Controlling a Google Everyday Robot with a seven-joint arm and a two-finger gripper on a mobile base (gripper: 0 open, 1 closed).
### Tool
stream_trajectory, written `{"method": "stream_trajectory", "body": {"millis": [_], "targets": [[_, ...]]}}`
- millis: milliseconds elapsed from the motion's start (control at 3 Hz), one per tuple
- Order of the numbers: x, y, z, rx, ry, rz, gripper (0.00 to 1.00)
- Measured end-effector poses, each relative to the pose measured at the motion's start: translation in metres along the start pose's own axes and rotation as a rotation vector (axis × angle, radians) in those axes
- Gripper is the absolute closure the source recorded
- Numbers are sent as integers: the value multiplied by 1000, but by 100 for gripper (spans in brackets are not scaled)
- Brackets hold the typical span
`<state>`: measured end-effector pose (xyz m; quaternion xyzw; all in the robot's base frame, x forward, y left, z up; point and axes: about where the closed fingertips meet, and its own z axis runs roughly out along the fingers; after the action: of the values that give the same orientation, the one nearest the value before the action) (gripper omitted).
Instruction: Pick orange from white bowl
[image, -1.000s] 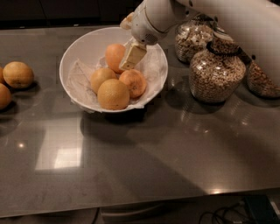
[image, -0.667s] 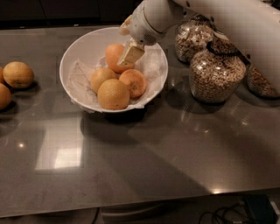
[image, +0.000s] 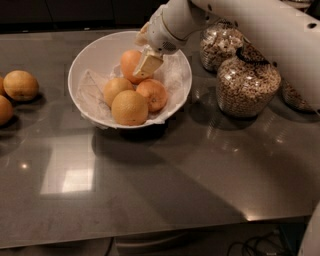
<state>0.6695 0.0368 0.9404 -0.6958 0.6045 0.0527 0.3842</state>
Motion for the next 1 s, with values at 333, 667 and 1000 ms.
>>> {"method": "stream_trajectory", "body": {"millis": [333,667,1000], "targets": [[1,2,8,-23,-3,4,34],[1,3,17,-45,-6,5,34],[6,8,32,-81,-2,11,36]]}}
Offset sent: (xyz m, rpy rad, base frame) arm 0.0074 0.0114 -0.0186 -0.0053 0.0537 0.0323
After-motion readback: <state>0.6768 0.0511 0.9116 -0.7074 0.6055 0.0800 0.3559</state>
